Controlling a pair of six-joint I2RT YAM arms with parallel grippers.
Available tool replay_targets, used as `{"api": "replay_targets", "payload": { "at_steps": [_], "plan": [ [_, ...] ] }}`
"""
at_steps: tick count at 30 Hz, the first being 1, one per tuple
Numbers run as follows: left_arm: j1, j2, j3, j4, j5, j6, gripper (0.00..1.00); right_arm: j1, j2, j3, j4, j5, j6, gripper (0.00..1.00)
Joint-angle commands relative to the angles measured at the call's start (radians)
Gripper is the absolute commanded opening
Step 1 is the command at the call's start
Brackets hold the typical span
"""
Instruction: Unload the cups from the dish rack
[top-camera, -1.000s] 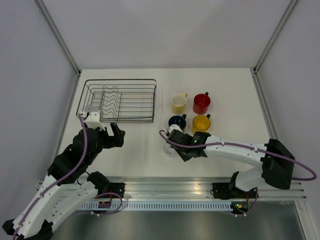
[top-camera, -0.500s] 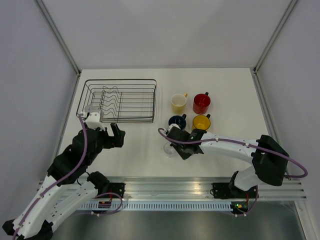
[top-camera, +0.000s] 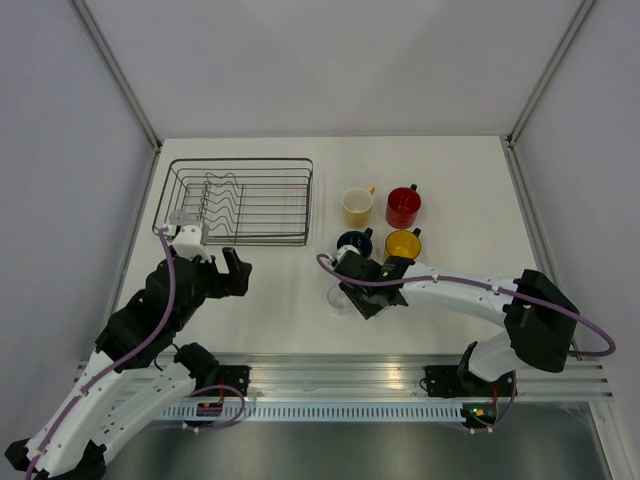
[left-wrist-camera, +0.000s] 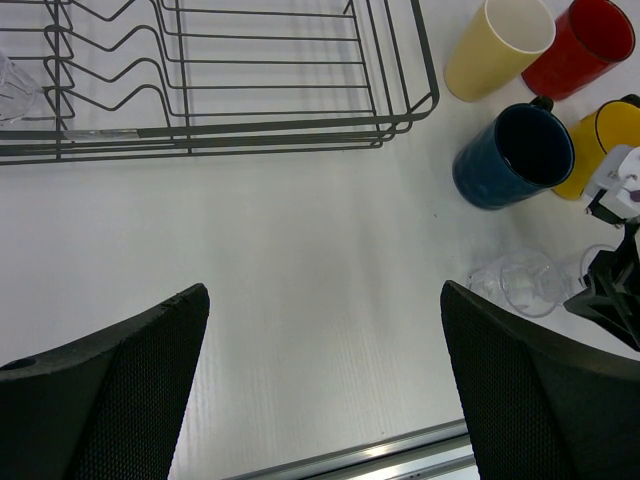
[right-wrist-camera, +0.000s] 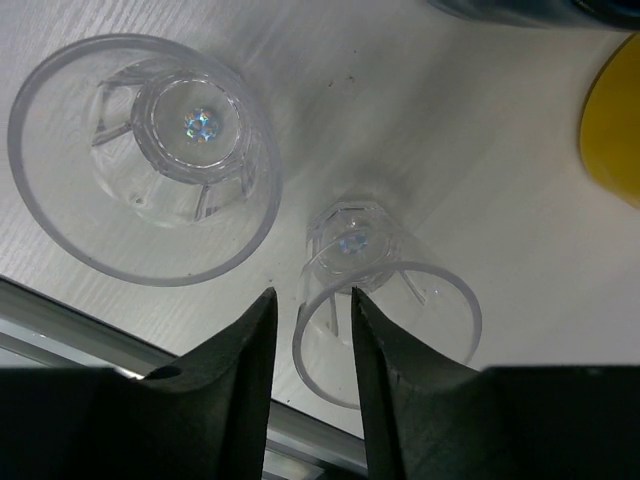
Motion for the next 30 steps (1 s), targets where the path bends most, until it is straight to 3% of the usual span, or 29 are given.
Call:
{"api": "replay_targets", "payload": {
  "at_steps": [1, 5, 11, 18, 23, 30],
  "plan": [
    [-0.002, 0.002, 0.002, 0.034, -0.002, 0.035, 1.0, -0.004, -0.058, 0.025, -0.014, 0.017, 0.001, 0.43],
    [0.007, 0.023, 0.008, 0.031, -0.042, 0.01, 1.0, -0.003, -0.159, 0.048, -0.044, 0.029, 0.004, 0.48],
    [0.093, 0.085, 0.022, 0.031, -0.058, -0.057, 1.0, -0.003, -0.336, 0.071, -0.035, 0.052, -0.02, 0.7],
    [0.191, 0.207, 0.088, -0.026, -0.165, -0.219, 1.0, -0.003, -0.492, 0.001, 0.128, 0.138, -0.022, 0.84],
    [0.258, 0.331, 0.143, -0.028, -0.22, -0.278, 1.0, -0.004, -0.575, -0.051, 0.205, 0.074, -0.031, 0.86],
    [0.436, 0.535, 0.258, 0.063, -0.137, -0.169, 1.0, -0.004, -0.627, -0.087, 0.221, 0.073, -0.06, 0.86]
  ]
}}
